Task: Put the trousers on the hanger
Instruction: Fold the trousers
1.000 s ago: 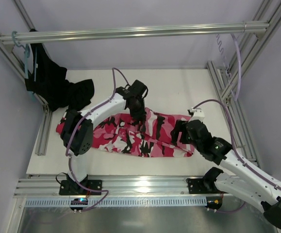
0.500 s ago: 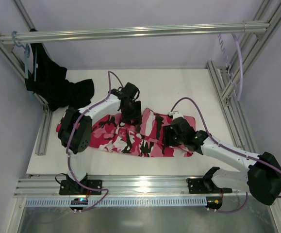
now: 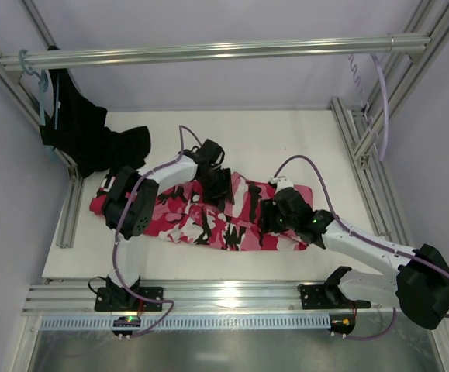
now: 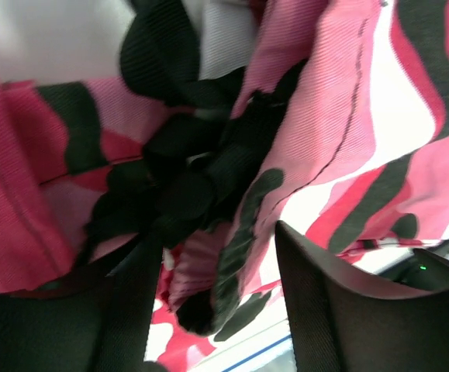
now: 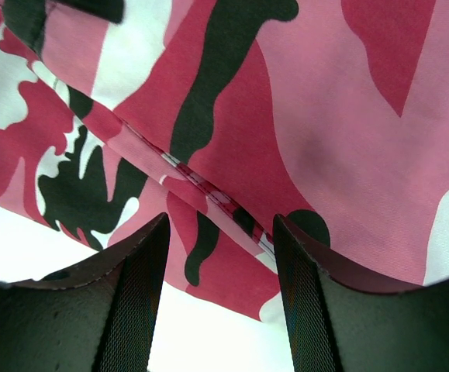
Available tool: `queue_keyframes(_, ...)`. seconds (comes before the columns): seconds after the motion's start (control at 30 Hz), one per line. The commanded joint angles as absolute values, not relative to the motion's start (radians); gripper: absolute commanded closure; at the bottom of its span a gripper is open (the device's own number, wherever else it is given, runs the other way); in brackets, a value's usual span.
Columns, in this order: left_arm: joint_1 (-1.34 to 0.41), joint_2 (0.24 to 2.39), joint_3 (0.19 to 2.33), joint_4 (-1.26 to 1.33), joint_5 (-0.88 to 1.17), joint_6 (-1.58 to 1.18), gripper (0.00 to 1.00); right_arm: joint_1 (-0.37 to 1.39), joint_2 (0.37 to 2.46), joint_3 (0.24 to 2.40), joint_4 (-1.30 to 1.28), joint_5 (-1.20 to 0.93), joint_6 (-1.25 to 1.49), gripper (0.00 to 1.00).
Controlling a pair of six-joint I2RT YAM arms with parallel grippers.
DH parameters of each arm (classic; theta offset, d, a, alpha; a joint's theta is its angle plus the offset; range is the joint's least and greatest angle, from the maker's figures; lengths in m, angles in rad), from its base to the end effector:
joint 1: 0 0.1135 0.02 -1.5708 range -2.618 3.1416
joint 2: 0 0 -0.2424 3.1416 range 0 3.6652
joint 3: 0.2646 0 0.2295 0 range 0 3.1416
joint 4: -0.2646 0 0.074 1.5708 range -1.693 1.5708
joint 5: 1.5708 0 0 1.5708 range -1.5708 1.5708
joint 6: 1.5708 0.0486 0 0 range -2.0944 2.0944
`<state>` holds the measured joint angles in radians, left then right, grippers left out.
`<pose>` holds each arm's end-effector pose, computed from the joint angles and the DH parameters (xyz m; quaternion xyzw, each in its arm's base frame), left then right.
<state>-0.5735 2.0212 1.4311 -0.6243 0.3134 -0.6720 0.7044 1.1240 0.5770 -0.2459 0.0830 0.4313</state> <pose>0.3152 -0.2214 0.1457 -0.0202 0.9723 -0.2269 0.0526 0.1715 0.1404 0.1809 -0.1103 0.9180 0.1714 0.3401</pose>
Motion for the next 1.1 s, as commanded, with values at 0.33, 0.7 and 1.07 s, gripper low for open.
queue_keyframes(0.33,-0.569,2.049,1.401,-0.479,0.459,-0.701,0.68,0.706,1.140,0.546,-0.170,0.094,0.454,0.42)
queue_keyframes(0.7,-0.569,1.889,1.407,-0.642,0.277,-0.726,1.00,0.690,0.983,0.629,-0.351,0.127,0.518,0.34)
queue_keyframes(1.07,-0.516,1.688,1.514,-1.109,-0.187,-0.588,1.00,0.577,0.959,0.710,-0.442,0.140,0.586,0.13)
